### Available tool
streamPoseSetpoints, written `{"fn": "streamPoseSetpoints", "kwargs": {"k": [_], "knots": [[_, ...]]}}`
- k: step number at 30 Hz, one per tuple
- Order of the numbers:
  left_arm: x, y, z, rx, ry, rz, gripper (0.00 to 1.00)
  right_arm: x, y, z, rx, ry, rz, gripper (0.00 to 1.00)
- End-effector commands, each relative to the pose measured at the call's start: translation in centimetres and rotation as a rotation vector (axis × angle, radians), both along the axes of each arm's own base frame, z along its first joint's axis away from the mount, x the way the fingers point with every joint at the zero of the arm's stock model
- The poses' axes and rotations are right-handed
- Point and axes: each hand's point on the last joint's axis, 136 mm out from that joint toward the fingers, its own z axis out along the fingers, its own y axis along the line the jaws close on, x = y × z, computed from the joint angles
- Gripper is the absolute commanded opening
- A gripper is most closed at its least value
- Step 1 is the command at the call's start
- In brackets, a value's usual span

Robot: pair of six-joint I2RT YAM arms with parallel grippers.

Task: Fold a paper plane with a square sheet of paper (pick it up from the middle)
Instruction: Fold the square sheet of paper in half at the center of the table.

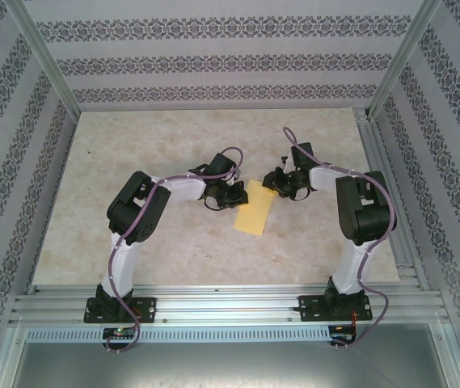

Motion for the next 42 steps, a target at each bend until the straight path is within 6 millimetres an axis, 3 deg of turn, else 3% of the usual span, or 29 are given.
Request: {"fn": "streamPoseSetpoints", "kwargs": {"k": [1,6,18,21,26,29,33,42], "knots": [[-2.7,1.3,-3.7,0.116,0.103,-0.027,0.01,1.5,-0.2,4.3,0.000,-0.104,0.013,0.31],[-2.9,1.4,-3.9,0.119,0.107,-0.029,0.01,1.6,-0.5,3.3,-0.028,-0.081,0.009,0.31],[-3.0,1.4,-3.9,0.121,0.107,-0.033,0.01,0.7,-2.1,-3.6,-0.128,0.068,-0.033,0.30],[-3.0,1.5,-3.9,0.123,0.108,-0.030,0.01,1.0,-2.1,-2.7,-0.126,0.051,-0.032,0.30],[-3.1,1.5,-3.9,0.125,0.107,-0.031,0.01,2.5,-1.6,2.1,-0.095,-0.051,-0.019,0.30],[-3.0,1.5,-3.8,0.122,0.105,-0.029,0.01,2.9,-1.2,3.5,-0.076,-0.077,-0.014,0.30],[-3.0,1.5,-3.9,0.122,0.105,-0.029,0.01,2.7,-1.3,2.5,-0.079,-0.057,-0.023,0.30],[-2.9,1.3,-3.8,0.119,0.106,-0.028,0.01,1.5,-2.3,-3.0,-0.136,0.056,-0.053,0.30]]}}
